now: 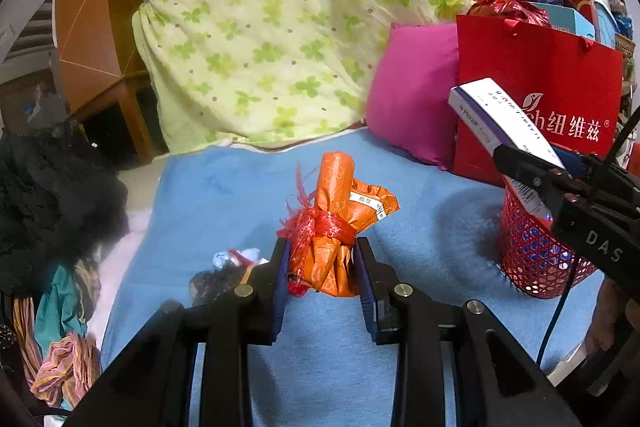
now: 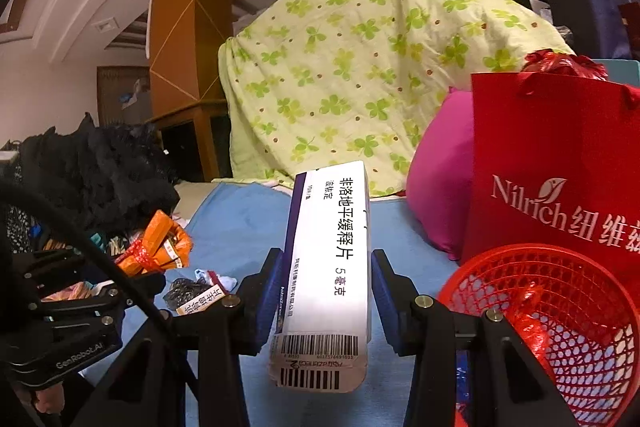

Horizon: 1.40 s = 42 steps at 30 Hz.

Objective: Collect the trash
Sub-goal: 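Carry medicine box and orange wrapper to the red basket and release both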

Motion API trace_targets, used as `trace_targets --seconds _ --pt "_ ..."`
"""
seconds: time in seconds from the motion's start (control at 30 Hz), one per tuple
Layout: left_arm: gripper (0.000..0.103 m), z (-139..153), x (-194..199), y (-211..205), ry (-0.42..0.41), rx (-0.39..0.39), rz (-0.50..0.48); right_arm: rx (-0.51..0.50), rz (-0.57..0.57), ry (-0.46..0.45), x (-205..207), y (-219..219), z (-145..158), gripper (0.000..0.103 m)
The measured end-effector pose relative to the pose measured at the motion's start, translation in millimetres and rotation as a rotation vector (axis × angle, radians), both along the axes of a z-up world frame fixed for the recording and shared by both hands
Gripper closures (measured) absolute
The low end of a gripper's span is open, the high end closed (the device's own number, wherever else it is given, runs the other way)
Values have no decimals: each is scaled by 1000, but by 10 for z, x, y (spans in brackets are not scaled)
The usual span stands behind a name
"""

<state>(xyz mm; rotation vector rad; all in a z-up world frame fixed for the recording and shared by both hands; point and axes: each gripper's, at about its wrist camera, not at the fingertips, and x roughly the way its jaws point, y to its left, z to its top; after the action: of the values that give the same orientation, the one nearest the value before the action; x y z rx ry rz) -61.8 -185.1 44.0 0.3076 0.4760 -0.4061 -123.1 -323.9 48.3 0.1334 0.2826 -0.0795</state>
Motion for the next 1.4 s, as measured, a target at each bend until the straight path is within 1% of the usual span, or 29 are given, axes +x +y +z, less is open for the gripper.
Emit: trace_targets --seconds 0.43,0.97,1.4 --pt "70 109 -100 -189 -29 17 -14 31 -41 -39 -150 -236 50 57" --pt "70 247 -292 -488 -63 36 -78 88 -90 -67 -362 -560 64 57" --pt "70 295 -410 -758 -69 54 -130 124 -141 -78 -544 -859 49 57"
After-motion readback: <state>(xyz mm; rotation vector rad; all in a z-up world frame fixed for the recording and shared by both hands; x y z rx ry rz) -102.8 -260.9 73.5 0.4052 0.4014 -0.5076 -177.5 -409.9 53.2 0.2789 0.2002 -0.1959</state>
